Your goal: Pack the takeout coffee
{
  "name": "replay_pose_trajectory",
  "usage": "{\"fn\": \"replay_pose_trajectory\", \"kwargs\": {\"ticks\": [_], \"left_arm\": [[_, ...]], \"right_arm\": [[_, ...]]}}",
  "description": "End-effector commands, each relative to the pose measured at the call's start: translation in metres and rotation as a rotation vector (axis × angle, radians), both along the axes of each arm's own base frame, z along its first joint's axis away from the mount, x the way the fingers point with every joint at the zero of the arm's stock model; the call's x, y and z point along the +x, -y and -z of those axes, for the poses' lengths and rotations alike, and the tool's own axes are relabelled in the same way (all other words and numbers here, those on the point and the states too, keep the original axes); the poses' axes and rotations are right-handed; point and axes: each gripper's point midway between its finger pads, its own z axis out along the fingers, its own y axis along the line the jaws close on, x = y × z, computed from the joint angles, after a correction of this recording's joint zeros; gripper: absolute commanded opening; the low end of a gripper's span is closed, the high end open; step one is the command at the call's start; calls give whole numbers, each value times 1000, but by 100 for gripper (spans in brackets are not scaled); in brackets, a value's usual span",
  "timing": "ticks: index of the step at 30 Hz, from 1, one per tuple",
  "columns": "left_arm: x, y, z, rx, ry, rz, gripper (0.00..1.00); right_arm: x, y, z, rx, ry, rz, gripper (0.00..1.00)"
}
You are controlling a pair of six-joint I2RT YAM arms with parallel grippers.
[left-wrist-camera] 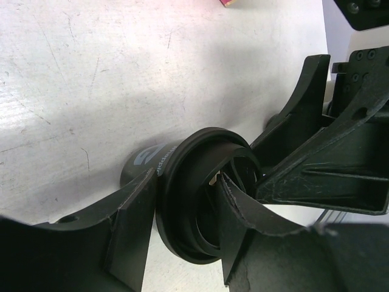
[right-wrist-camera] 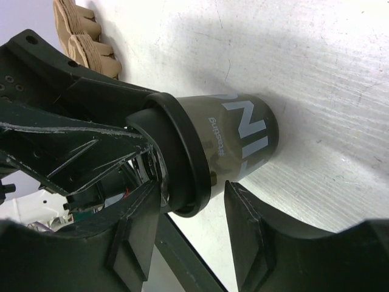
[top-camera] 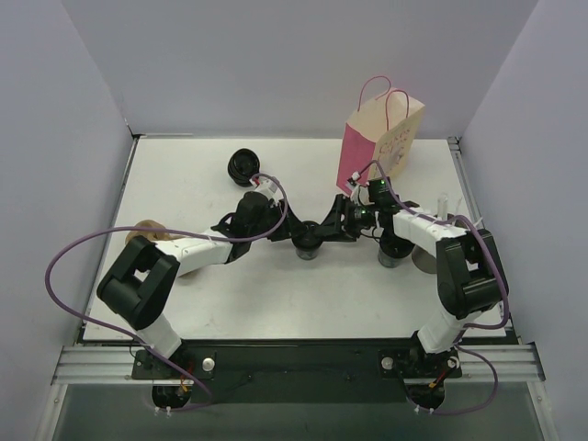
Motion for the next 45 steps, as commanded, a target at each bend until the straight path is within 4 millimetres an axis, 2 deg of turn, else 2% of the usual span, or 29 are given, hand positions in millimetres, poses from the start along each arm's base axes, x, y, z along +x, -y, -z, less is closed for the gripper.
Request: {"fn": "replay_pose_trajectory", "kwargs": {"ticks": [1,7,14,28,33,38,41,45], "left_arm": [[-37,-34,80,246,-178,14,52],[-40,-33,84,252,-183,17,51],[-41,-35,85,258,-185,13,51],[-43,-33,87,259,-188,16,51],[-44,-32,87,261,-189,20,51],[-45,-33,90,269,-190,15,51],[-49,-41,103,315,-203,12,51],[-55,-51,117,366,-237,-7,51]], "right_arm": [[-6,4,-28,57,44,-37,47],[-4,11,-33,68,57,-24,46],[0,18,-23,56,35,-1,31],[8,16,-8,54,8,18,30],[8,9,-1,56,-6,7,29],[7,14,17,15,-30,42,21],[4,20,31,-27,-44,82,18],[-12,32,61,-97,-105,129,16]]}}
